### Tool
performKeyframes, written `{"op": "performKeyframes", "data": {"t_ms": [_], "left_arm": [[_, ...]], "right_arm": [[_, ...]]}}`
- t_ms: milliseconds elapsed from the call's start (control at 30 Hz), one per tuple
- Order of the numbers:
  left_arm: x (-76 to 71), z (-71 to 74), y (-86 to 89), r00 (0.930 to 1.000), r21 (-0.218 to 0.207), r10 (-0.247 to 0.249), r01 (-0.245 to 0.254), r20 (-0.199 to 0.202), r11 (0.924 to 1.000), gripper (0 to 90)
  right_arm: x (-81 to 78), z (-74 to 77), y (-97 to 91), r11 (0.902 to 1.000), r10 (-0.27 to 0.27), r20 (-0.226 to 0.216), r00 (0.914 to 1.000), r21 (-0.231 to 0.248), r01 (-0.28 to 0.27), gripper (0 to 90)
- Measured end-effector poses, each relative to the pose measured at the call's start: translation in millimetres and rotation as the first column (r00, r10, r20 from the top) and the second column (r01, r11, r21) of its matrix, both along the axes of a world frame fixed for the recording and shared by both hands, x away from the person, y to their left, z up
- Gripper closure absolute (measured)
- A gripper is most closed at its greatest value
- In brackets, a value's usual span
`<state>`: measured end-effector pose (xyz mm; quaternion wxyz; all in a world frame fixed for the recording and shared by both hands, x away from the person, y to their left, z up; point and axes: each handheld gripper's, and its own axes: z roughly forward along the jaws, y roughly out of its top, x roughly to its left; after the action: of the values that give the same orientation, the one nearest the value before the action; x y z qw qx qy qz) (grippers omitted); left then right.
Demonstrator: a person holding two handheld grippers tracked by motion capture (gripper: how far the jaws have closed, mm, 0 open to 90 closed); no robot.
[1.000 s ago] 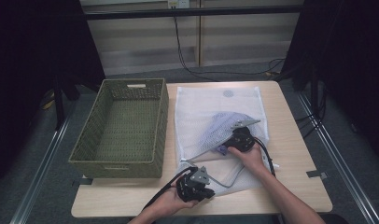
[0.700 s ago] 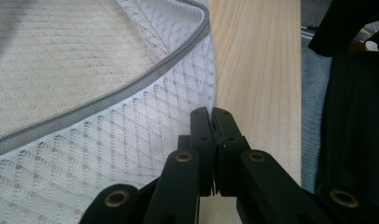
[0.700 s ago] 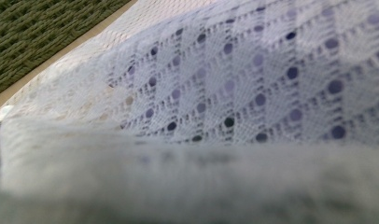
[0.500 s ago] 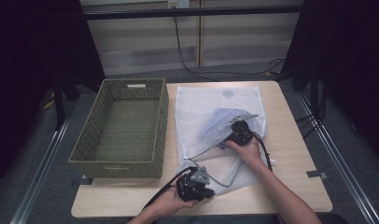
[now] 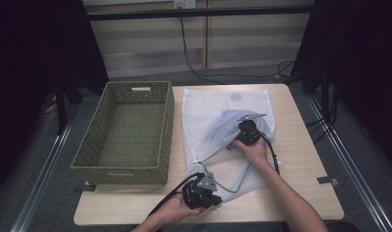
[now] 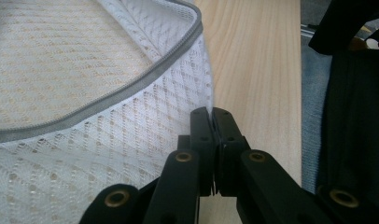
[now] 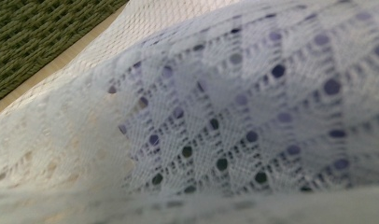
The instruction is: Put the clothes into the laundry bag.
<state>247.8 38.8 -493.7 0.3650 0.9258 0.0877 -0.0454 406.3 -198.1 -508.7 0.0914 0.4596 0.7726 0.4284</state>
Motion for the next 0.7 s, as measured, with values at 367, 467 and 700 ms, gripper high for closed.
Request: {"op": "performKeyframes", "data": {"t_ms": [367,467,700], "left_arm": [[1.2,-0.5,0.7,0.9999,-0.004,0.004,-0.004,-0.013,1.0000,88.2],[1.0,-0.2,0.7,0.9998,-0.001,0.008,-0.008,-0.016,1.0000,87.9],[1.3,1.8,1.1,0.9999,0.026,-0.001,0.002,-0.014,0.9997,87.7]], "right_arm": [[0.0,-2.7,1.5,1.0000,0.005,-0.004,1.0000,0.001,-0.005,83.4],[-3.9,-0.3,1.4,0.9995,0.032,0.008,0.9995,-0.001,-0.032,83.5],[-18.3,12.6,-3.8,0.9950,0.098,0.027,0.9948,0.013,-0.099,72.8]]}}
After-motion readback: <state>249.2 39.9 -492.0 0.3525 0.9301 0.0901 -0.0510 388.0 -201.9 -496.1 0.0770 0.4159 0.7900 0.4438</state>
